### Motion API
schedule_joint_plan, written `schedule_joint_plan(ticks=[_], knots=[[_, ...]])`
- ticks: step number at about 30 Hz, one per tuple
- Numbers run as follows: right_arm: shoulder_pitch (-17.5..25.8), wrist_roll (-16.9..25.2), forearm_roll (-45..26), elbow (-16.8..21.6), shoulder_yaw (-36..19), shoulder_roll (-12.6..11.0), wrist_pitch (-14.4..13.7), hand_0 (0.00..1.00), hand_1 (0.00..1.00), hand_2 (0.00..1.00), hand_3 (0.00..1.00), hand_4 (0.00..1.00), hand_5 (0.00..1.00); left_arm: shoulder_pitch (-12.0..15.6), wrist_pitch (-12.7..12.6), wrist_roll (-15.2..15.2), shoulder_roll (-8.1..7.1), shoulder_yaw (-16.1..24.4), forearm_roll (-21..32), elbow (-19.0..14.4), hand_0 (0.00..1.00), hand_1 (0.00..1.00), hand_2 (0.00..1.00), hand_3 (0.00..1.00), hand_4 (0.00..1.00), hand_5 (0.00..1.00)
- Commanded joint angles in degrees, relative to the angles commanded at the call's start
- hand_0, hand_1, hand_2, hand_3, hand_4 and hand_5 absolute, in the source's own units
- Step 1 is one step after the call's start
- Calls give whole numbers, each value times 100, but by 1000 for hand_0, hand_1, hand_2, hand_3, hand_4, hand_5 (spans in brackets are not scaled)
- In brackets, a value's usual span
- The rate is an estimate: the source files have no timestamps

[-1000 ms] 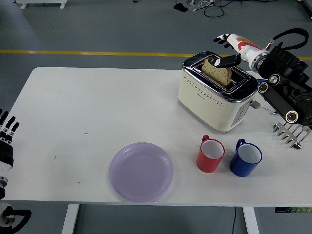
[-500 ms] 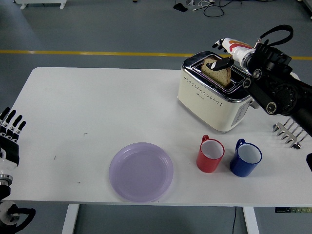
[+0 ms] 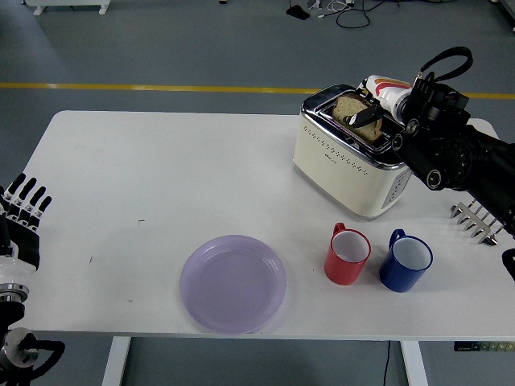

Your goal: Push plate across desktop,pick up the break from the machine,place the break in the plate

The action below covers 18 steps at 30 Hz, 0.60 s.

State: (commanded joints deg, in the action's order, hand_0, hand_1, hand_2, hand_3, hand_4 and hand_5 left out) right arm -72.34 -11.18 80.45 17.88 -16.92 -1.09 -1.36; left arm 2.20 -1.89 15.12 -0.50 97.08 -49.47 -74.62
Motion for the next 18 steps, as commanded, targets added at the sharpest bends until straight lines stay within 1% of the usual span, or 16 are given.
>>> schedule_joint_plan(ticks=[5,6,9,11,12,16,17,18], knots=[[-21,3,-50,26,176,35,-132,427,504,504,629,755,423,-16,-9,10,-35,-117,55,39,805,808,847,801,511,998],[-27,-1,-42,33,193,37,-157,306,387,444,485,527,242,-20,-9,10,-33,-129,59,43,804,807,846,800,511,998],[-40,-45,34,69,269,35,-245,306,387,444,485,527,242,-37,-12,12,-15,-154,68,58,804,807,846,800,511,998],[-39,-110,139,83,329,33,-372,306,387,444,485,527,242,-44,-7,6,-10,-160,67,62,804,807,846,800,511,998],[-37,-144,197,101,345,20,-441,246,323,383,420,328,124,-45,-7,5,-14,-165,68,60,801,807,845,798,512,998],[-37,-266,571,232,263,-79,-705,246,323,383,420,328,124,-43,-8,6,-36,-159,76,54,801,807,845,798,512,998],[-38,-277,640,252,244,-94,-732,246,323,383,420,328,124,-43,-9,6,-38,-156,78,54,801,807,845,798,512,998],[-37,-291,845,347,131,-169,-777,218,271,347,383,240,103,-36,-5,-1,-45,-157,83,53,801,806,844,797,511,998]])
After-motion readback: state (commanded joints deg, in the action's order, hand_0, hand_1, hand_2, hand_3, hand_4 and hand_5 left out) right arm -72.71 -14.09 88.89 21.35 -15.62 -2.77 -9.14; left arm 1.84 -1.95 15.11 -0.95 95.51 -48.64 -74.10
